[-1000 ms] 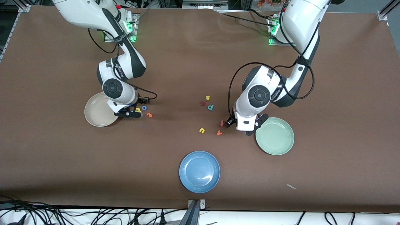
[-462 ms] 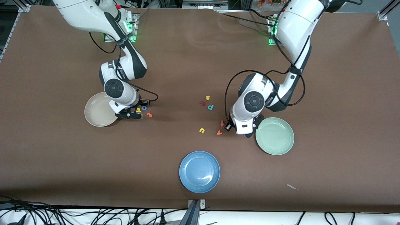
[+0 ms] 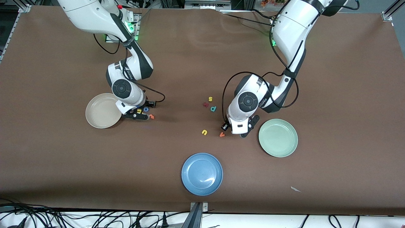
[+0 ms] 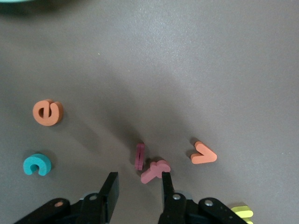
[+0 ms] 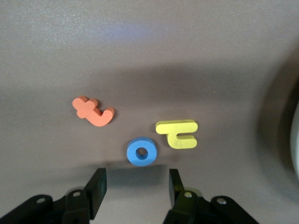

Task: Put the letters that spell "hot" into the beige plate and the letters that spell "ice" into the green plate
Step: 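Grasp the blue ring with the right gripper while the left gripper grasps the red letter, then drop the ring in the white plate while the left gripper drops its letter, then grasp the yellow letter with the right gripper while the left gripper grasps the orange e, then drop the yellow letter in the white plate while the left gripper drops the orange e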

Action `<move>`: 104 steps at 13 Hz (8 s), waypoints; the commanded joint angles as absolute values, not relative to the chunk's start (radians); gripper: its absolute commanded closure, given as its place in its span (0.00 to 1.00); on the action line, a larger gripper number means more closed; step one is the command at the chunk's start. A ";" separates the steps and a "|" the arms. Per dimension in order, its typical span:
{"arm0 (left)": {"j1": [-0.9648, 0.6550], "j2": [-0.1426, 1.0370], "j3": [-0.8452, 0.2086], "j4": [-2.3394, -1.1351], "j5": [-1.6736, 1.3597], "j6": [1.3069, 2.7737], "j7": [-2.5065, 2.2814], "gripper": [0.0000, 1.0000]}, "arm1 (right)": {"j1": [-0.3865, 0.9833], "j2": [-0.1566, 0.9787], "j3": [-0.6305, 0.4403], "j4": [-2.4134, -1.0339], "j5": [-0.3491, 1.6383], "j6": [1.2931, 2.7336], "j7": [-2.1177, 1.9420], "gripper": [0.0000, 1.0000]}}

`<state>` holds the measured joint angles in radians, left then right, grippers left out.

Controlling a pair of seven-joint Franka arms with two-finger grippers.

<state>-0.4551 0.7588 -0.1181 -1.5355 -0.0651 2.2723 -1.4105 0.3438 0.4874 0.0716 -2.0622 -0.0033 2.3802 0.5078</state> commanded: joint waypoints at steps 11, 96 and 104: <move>-0.465 0.798 -0.103 -1.519 0.021 2.272 -1.437 0.59 | 0.337 0.522 0.064 -2.068 -0.006 2.477 0.503 0.39; -0.127 0.635 -0.170 -1.681 0.221 2.100 -0.894 0.81 | 0.351 0.296 -0.199 -2.000 0.071 2.017 0.880 0.80; -0.141 0.536 -0.264 -1.671 0.160 1.935 -0.957 0.00 | 0.336 0.390 -0.311 -2.115 0.072 2.195 0.497 0.68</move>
<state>-0.1353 0.5944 -0.2251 -1.6602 0.1873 2.0153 -0.9198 0.3374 0.3932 -0.3106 -2.1092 0.0746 2.1838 0.5259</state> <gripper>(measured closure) 0.031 0.740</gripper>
